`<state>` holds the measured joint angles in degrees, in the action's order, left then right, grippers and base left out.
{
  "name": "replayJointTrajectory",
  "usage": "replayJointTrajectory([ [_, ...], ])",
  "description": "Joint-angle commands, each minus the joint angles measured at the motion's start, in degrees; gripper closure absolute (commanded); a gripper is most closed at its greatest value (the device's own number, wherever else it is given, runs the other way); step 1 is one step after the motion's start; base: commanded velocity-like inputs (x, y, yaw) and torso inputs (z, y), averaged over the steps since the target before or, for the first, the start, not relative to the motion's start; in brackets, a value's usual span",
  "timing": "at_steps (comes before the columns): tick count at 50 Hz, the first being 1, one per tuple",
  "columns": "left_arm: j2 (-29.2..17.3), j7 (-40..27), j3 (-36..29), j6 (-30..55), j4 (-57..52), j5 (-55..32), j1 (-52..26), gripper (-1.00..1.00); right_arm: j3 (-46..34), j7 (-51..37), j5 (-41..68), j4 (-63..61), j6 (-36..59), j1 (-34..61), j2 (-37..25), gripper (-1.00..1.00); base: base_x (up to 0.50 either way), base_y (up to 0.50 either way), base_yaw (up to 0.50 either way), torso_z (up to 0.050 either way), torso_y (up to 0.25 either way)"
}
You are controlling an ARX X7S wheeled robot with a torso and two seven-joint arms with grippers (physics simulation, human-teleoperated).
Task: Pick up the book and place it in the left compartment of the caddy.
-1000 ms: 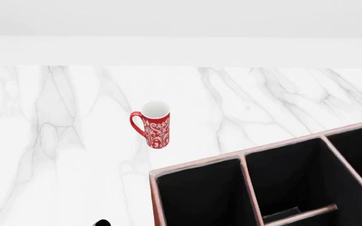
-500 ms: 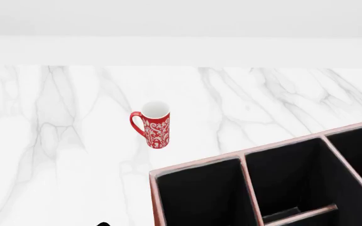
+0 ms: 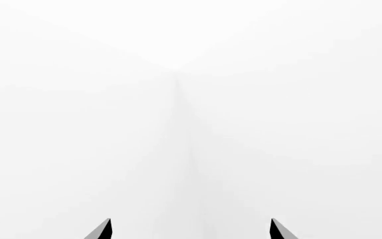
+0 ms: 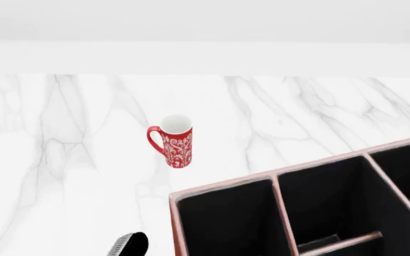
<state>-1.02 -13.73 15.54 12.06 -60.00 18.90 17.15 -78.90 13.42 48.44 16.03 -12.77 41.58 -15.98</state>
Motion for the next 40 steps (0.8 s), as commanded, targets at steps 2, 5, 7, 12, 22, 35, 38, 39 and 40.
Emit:
replayJointTrajectory([
  [2,1.0,1.42,0.91,-3.26,0.0,-0.14,0.2,-1.0,6.09,-8.0,-1.73,-6.21,-4.75,1.31,-3.6,1.0,0.0,0.0,0.0,0.0,0.0],
  [5,1.0,1.2,1.47,-4.02,0.0,-0.75,0.67,-1.0,7.21,-10.37,-2.44,-8.11,-5.5,1.48,-4.54,1.0,0.0,0.0,0.0,0.0,0.0],
  [7,1.0,0.85,1.99,-4.95,0.0,-1.36,1.33,-1.0,7.42,-12.64,-3.06,-11.1,-4.91,1.67,-5.82,1.0,0.0,0.0,0.0,0.0,0.0],
  [12,1.0,0.61,2.24,-5.68,0.0,-1.78,1.78,-1.0,8.85,-17.34,-5.22,-17.29,-6.05,1.38,-8.32,1.0,0.0,0.0,0.0,0.0,0.003],
  [22,1.0,0.38,2.18,-6.72,0.0,-2.02,2.35,-1.0,9.92,-23.4,-8.54,-29.58,-5.43,1.56,-13.95,1.0,0.0,0.0,0.0,0.0,0.0],
  [35,1.0,-0.1,2.83,-8.15,0.0,-2.84,3.45,-1.0,12.34,-27.84,-8.85,-39.96,-4.18,3.61,-18.26,1.0,0.0,0.0,0.0,0.0,0.001],
  [38,1.0,-0.15,2.9,-8.26,0.0,-2.93,3.54,-1.0,13.06,-28.94,-8.74,-40.99,-4.02,3.8,-19.06,1.0,0.0,0.0,0.0,0.0,0.003],
  [39,1.0,-0.15,2.83,-8.31,0.0,-2.89,3.55,-1.0,13.97,-30.53,-8.89,-41.89,-4.0,3.84,-19.78,1.0,0.0,0.0,0.0,0.0,0.0],
  [40,1.0,-0.15,2.8,-8.28,0.0,-2.84,3.53,-1.0,14.17,-31.11,-8.79,-42.19,-3.65,3.94,-20.0,1.0,0.0,0.0,0.0,0.0,0.0],
])
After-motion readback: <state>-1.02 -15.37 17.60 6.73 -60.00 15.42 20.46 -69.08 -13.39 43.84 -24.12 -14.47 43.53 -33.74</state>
